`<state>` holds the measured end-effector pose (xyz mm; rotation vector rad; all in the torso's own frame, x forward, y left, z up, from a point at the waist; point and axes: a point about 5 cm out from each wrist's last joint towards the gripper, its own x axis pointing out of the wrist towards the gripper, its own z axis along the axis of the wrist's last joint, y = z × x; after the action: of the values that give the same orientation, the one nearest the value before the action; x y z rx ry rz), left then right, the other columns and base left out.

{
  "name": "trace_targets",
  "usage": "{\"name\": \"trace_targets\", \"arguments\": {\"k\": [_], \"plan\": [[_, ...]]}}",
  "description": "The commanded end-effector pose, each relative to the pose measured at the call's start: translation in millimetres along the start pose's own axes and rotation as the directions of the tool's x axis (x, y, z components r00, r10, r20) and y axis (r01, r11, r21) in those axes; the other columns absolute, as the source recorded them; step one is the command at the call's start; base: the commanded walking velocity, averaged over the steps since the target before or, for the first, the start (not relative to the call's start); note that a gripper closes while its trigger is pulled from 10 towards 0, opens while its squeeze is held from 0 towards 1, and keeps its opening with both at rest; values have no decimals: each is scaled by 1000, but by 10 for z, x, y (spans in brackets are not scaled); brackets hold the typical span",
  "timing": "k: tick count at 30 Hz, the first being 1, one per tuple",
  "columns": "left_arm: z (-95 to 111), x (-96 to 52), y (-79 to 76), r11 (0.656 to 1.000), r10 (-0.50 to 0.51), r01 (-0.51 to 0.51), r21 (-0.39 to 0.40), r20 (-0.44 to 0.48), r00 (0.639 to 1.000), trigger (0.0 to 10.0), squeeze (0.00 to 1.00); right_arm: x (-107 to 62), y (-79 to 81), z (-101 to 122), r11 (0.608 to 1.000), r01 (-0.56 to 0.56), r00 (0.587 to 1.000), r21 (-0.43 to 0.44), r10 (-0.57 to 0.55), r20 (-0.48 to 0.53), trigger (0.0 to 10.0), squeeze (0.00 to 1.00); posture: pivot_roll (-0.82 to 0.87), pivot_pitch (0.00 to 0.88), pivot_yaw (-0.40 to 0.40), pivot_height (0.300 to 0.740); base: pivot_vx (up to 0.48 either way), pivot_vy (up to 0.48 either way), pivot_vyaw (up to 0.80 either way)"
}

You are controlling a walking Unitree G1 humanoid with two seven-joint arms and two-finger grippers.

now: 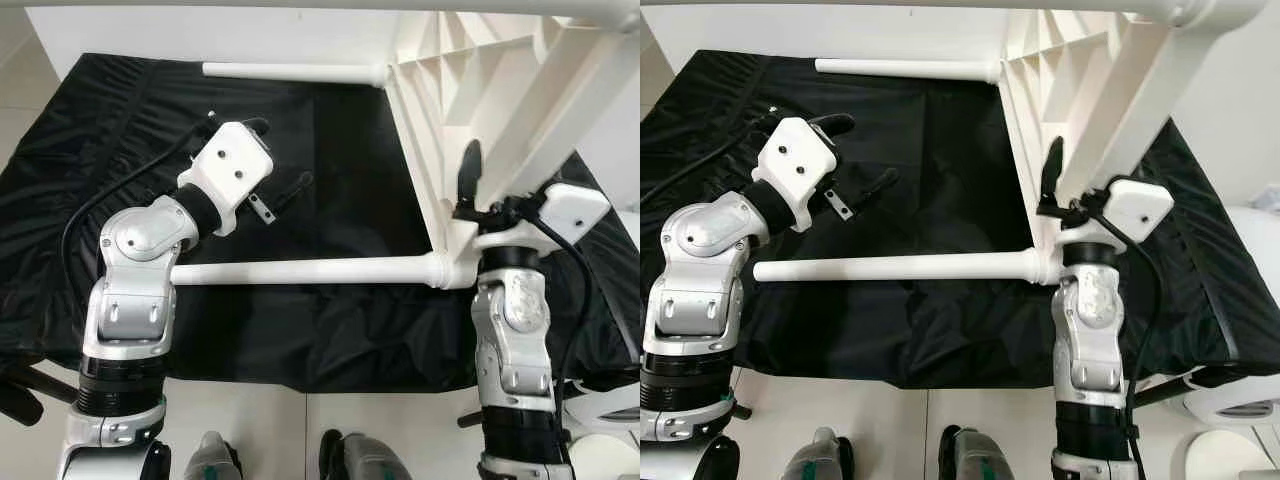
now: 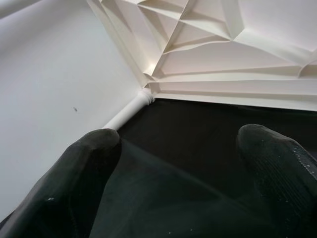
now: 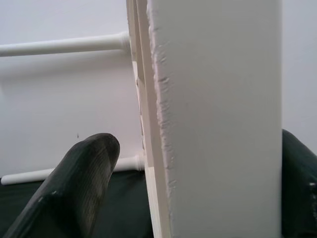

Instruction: Building children table

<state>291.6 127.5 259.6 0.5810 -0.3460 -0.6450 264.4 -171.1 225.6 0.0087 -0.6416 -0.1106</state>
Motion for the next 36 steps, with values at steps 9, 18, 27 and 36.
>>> {"name": "trace_targets", "arguments": {"k": [9, 18, 27, 36], "plan": [[-12, 35, 38, 998, 68, -68, -14, 6, 998, 10000, 0, -99, -12, 233, 997, 45, 994, -60, -39, 102, 10000, 0, -10, 114, -15, 740, 0, 0, 0], [-27, 74, 61, 999, 38, -38, -4, 7, 999, 10000, 0, -198, 22, 292, 996, 53, 992, -73, -43, 121, 10000, 0, -24, 116, 31, 740, 0, 0, 0], [-28, 132, 91, 1000, 14, -14, 10, 18, 1000, 10000, 0, -426, 49, 323, 994, 24, 997, -111, -15, 80, 10000, 0, -42, 114, 44, 740, 0, 0, 0], [-57, 165, 90, 1000, -10, 9, 24, 17, 1000, 10000, 0, -698, -51, 297, 988, -14, 1000, -153, 12, -17, 10000, 0, -70, 126, 57, 740, 0, 0, 0]]}}
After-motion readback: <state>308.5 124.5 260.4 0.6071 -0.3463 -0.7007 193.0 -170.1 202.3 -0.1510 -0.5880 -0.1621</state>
